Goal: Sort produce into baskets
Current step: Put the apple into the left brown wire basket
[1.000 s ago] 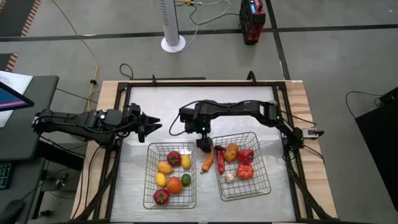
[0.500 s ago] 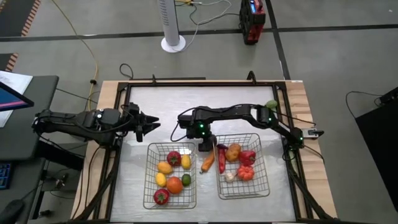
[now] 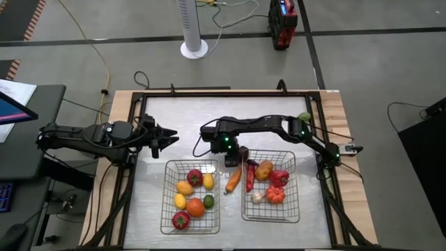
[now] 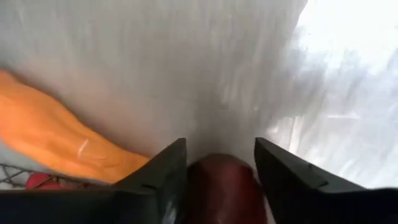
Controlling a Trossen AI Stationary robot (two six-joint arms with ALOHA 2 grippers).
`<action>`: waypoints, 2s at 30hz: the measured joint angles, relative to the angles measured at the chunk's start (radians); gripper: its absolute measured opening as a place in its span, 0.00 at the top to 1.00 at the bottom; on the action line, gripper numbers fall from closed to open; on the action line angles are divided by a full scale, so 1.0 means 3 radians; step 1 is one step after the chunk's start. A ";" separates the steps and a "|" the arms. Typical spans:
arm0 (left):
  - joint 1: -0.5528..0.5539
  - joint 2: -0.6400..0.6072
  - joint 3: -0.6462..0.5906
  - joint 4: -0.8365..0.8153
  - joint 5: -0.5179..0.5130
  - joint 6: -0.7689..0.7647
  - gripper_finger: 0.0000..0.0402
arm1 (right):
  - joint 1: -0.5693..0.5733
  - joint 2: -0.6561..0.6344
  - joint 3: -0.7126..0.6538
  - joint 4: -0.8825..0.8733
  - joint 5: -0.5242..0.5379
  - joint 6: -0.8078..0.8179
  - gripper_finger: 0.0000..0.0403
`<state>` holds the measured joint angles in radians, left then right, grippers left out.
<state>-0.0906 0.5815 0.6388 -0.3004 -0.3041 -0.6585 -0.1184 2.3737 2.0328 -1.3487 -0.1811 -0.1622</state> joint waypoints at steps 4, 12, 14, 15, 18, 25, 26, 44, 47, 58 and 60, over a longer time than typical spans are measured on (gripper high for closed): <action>0.0000 -0.0001 0.0000 0.0000 -0.0080 0.0002 0.54 | -0.0026 -0.0005 0.0142 -0.0043 0.0051 -0.0024 0.61; 0.0004 -0.0001 0.0000 0.0011 -0.0083 0.0063 0.54 | -0.0130 -0.0005 0.0369 -0.0087 0.0075 0.0038 0.96; 0.0004 -0.0001 0.0000 0.0011 -0.0076 0.0050 0.54 | -0.0152 -0.0004 0.0459 -0.0149 0.0001 0.0132 0.94; 0.0004 -0.0001 0.0000 0.0011 -0.0071 0.0047 0.54 | -0.0161 -0.0004 0.0522 -0.0209 -0.0017 0.0166 0.91; 0.0004 -0.0001 0.0000 0.0012 -0.0058 0.0045 0.54 | -0.0161 -0.0005 0.0673 -0.0375 -0.0023 0.0098 0.72; 0.0004 -0.0001 0.0000 0.0013 -0.0056 0.0039 0.54 | -0.0148 -0.0006 0.0792 -0.0484 -0.0016 -0.0102 0.21; 0.0004 -0.0001 0.0000 0.0013 -0.0056 0.0039 0.54 | -0.0143 0.0001 0.0791 -0.0522 -0.0015 -0.0103 0.15; 0.0004 -0.0001 -0.0001 0.0013 -0.0077 0.0087 0.54 | -0.0133 0.0014 0.0199 -0.0510 0.0359 -0.0355 0.09; 0.0004 -0.0001 -0.0001 0.0013 -0.0077 0.0087 0.54 | -0.0131 0.0014 0.0124 -0.0431 0.0375 -0.0449 0.10; 0.0004 0.0000 -0.0001 0.0013 -0.0080 0.0081 0.54 | -0.0134 0.0013 -0.0011 -0.0350 0.0789 -0.0544 0.21; 0.0004 -0.0001 -0.0001 0.0013 -0.0080 0.0079 0.54 | -0.0135 0.0013 -0.0013 -0.0341 0.0808 -0.0590 0.25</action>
<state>-0.0895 0.5812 0.6384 -0.2966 -0.3283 -0.6350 -0.1589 2.3775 2.0289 -1.4509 0.0612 -0.3393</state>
